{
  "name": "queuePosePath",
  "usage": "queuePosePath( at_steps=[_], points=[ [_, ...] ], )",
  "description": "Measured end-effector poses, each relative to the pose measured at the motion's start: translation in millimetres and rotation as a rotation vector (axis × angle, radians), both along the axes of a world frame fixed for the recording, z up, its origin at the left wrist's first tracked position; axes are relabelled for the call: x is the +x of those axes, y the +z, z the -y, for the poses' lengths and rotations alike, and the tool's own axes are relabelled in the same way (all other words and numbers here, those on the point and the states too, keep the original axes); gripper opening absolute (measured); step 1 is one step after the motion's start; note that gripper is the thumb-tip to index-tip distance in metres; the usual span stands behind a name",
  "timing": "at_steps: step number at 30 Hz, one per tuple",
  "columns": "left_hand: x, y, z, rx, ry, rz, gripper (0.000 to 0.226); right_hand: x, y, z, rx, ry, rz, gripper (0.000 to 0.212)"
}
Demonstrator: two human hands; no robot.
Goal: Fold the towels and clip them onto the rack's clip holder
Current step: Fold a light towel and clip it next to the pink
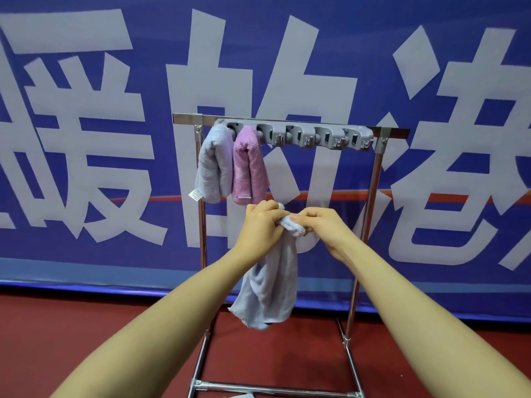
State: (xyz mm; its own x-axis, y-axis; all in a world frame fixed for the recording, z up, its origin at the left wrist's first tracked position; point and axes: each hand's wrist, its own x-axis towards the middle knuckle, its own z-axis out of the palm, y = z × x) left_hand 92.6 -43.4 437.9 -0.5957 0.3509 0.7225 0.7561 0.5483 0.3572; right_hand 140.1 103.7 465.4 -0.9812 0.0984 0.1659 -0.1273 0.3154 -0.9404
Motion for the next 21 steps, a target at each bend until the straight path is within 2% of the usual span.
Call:
queuePosePath(
  at_steps=[3,7,12,16,21],
  points=[
    [-2,4,7,-0.006,-0.015,0.081,0.019,-2,1,4,-0.146,-0.136,-0.067,0.025],
    [-4,15,19,0.239,0.016,0.289,0.014,-9,5,1,-0.125,-0.353,-0.183,0.031],
    [-9,30,31,0.495,0.144,0.361,0.015,-11,7,-10,-0.178,-0.58,-0.309,0.019],
    [-18,33,42,0.551,0.157,0.441,0.026,-11,8,-22,-0.234,-0.712,-0.336,0.015],
    [-26,33,50,0.595,0.163,0.532,0.053,-9,14,-34,-0.232,-0.78,-0.381,0.013]
  ],
)
